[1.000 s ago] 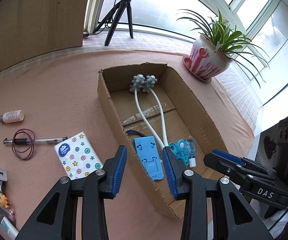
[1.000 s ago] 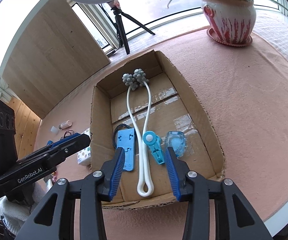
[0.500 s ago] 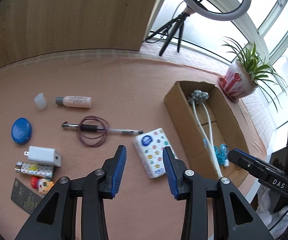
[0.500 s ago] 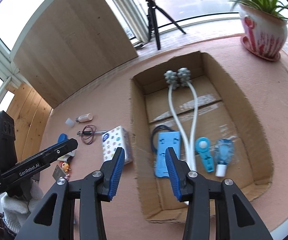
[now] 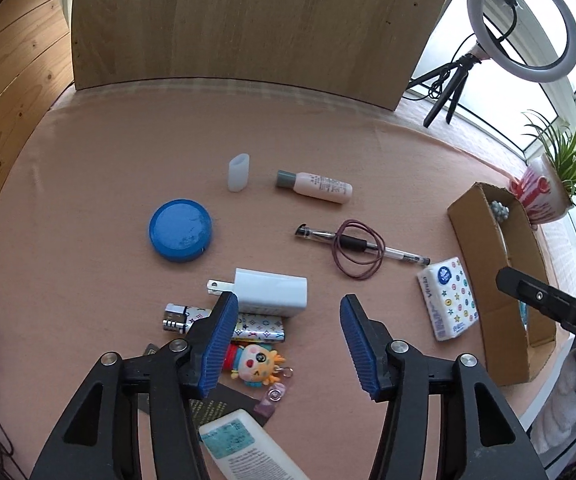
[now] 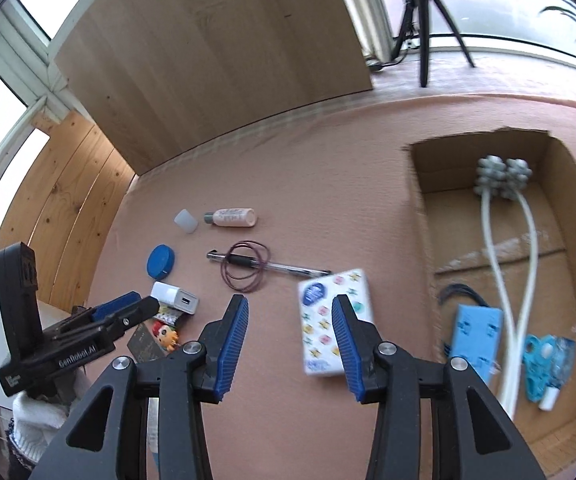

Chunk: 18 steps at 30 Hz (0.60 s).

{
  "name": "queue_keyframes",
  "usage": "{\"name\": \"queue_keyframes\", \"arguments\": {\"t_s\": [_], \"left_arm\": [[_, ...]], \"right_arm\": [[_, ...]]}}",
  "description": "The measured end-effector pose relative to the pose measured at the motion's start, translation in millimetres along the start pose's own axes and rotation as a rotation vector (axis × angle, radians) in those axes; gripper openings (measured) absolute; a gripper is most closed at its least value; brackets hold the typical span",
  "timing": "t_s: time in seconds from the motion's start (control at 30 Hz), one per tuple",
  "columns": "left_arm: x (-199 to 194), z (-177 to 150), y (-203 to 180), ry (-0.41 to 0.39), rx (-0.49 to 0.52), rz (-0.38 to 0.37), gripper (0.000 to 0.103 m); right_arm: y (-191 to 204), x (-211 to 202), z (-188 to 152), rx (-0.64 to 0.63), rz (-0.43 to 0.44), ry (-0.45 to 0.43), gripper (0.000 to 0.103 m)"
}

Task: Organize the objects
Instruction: 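Grasp the white charger with the left gripper while the right grasps the purple elastic band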

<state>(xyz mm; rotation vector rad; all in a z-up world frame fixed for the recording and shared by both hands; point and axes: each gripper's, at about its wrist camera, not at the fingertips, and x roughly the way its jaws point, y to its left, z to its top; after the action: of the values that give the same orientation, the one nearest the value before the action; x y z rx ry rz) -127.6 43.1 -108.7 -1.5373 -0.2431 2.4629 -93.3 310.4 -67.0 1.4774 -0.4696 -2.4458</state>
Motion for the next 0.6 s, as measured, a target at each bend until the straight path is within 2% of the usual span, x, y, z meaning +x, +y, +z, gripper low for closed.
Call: {"name": "queue_keyframes", "arguments": {"t_s": [0.2,0.6], "left_arm": [[12,-1,8,0.016,0.016,0.022,0.062],[39,2,-9,0.035,0.099,0.054,0.063]], "right_arm": [[20,33,20,-0.040,0.001,0.060,0.040],[31,99,48,-0.051,-0.003,0.176,0.040]]}}
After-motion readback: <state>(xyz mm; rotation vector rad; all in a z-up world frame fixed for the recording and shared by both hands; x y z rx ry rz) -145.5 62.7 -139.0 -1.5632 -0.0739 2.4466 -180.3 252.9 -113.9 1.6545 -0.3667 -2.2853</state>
